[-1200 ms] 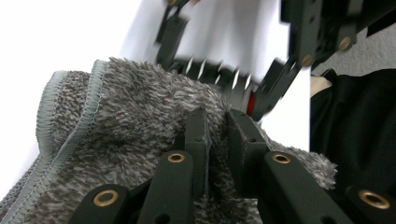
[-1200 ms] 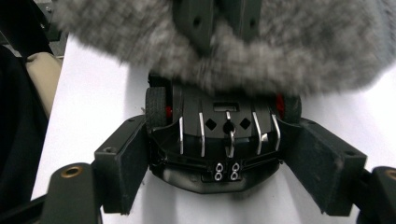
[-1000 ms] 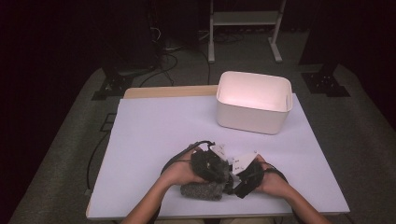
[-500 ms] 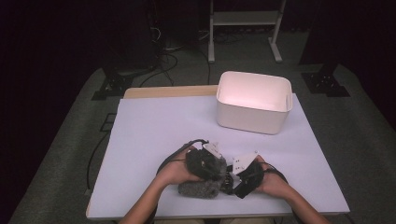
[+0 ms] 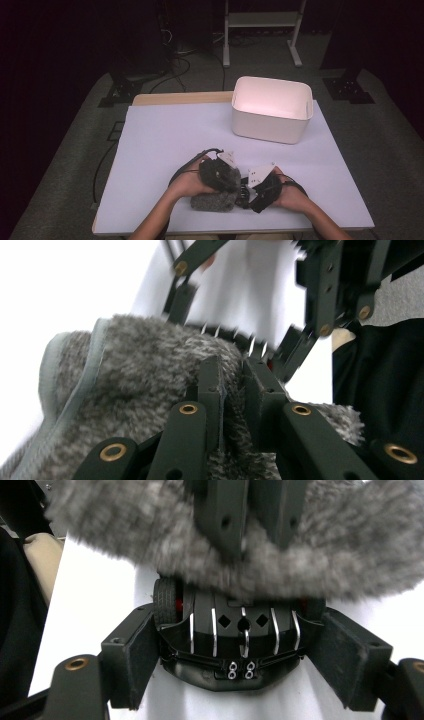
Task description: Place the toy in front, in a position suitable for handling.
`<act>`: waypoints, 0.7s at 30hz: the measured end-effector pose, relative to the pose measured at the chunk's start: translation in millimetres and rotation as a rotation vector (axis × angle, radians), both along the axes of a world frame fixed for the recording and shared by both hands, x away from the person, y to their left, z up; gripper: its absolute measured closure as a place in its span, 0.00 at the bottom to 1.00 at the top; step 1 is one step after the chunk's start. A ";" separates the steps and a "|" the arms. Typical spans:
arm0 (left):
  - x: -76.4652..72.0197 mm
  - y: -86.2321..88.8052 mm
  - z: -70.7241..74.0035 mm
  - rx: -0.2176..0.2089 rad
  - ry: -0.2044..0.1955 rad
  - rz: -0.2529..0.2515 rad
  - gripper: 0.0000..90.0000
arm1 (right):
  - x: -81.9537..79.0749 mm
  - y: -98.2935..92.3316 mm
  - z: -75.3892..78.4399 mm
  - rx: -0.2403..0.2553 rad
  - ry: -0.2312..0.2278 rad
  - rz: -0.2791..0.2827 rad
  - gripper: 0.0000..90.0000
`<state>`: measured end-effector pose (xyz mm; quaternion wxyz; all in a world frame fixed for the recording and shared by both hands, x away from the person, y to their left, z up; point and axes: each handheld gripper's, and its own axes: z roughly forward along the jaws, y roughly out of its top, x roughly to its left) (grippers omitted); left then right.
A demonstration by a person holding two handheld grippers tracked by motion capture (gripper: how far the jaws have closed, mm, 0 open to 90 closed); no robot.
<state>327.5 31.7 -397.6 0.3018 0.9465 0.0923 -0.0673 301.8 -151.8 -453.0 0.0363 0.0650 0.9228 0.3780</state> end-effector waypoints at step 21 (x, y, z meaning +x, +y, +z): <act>7.5 66.0 -1.2 0.017 0.015 0.139 0.86 | 2.3 -0.9 -3.5 -0.005 0.011 0.002 0.26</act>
